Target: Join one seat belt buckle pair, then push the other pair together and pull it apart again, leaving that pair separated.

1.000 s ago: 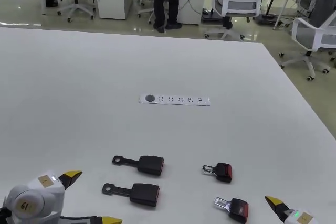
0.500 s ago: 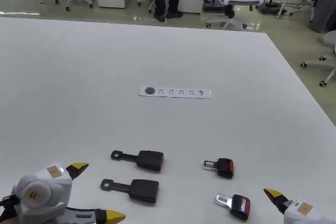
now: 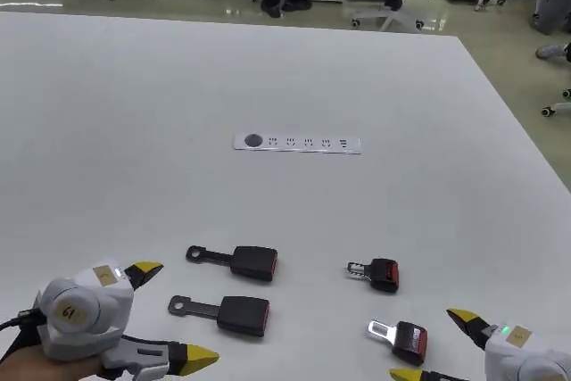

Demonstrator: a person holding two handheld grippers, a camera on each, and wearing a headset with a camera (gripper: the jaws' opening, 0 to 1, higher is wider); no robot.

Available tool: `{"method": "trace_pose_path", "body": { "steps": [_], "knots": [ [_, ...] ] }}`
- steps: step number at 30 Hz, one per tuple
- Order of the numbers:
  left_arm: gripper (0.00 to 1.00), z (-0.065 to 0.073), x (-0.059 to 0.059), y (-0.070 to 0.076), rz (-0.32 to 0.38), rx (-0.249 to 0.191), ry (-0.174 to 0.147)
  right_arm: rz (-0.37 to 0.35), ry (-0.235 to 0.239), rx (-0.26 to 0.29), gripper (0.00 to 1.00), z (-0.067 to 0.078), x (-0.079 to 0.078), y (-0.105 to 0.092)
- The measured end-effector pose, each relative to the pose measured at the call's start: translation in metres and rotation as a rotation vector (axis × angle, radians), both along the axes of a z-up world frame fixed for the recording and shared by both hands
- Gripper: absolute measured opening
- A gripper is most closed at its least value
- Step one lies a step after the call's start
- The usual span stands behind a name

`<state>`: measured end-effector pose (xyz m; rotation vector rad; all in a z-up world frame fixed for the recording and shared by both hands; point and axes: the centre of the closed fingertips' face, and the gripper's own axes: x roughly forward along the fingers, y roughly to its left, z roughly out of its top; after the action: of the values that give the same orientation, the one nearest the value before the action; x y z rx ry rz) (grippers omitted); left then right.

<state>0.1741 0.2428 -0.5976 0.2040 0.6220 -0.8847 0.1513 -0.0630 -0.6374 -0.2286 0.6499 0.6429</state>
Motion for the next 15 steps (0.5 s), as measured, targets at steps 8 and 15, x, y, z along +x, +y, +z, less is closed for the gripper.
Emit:
{"method": "trace_pose_path", "body": {
  "steps": [8, 15],
  "knots": [
    [0.96, -0.008, -0.001, -0.01, -0.082, 0.04, 0.017, 0.056, 0.047, 0.0, 0.78, -0.006, 0.0, 0.005],
    [0.91, -0.017, 0.0, -0.018, -0.148, 0.061, 0.035, 0.101, 0.092, 0.005, 0.75, -0.014, 0.002, 0.003]
  ]
}}
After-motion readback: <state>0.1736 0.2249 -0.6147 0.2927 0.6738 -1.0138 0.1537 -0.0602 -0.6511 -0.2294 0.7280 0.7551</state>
